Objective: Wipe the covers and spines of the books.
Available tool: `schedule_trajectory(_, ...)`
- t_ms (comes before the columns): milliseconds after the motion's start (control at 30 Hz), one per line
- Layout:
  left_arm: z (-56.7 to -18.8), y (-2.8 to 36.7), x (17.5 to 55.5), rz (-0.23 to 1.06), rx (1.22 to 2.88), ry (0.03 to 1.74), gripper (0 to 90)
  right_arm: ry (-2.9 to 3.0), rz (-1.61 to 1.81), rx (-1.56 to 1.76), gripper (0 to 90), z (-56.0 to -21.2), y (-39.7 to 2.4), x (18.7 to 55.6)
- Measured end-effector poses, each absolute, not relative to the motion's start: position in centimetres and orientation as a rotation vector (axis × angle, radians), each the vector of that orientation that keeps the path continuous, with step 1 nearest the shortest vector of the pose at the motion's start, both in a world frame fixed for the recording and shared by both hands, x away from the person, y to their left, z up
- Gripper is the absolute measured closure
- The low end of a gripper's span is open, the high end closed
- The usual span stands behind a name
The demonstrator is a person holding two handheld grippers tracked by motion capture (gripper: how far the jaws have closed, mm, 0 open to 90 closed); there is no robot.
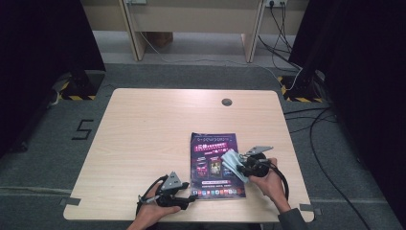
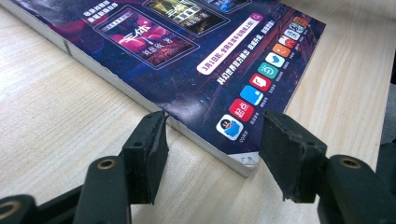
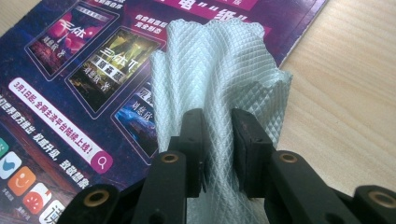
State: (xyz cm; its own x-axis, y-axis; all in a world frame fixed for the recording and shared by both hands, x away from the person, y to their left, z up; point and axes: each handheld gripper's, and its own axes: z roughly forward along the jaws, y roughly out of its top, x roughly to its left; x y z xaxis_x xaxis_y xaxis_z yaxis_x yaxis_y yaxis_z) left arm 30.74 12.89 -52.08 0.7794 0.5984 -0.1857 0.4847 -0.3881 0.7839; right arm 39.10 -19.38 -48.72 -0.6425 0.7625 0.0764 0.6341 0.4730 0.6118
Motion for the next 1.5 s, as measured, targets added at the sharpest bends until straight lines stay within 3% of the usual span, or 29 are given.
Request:
schedule_trajectory(233,-52.1,12.9,30.7,0.158,2.058,0.805,40.5,2.546,0.906,1.130,77.2,-48.7,-17.7,38.6)
schedule_trajectory(867,-51.7,13.7,29.9,0.202,2.107,0.840,37.4,2.740,1.003,0.833,77.0,-49.1,-7.6,35.6)
schedule_trajectory(1167,-51.6,14.0,29.9,0.211,2.125,0.827,37.1,2.751,1.000,0.865,76.1,-49.0,-8.9,36.0)
schedule_trajectory(1500,-51.6,14.6,29.8,0.286,2.171,0.814,34.4,2.588,0.933,1.109,76.1,-48.7,-17.2,37.5)
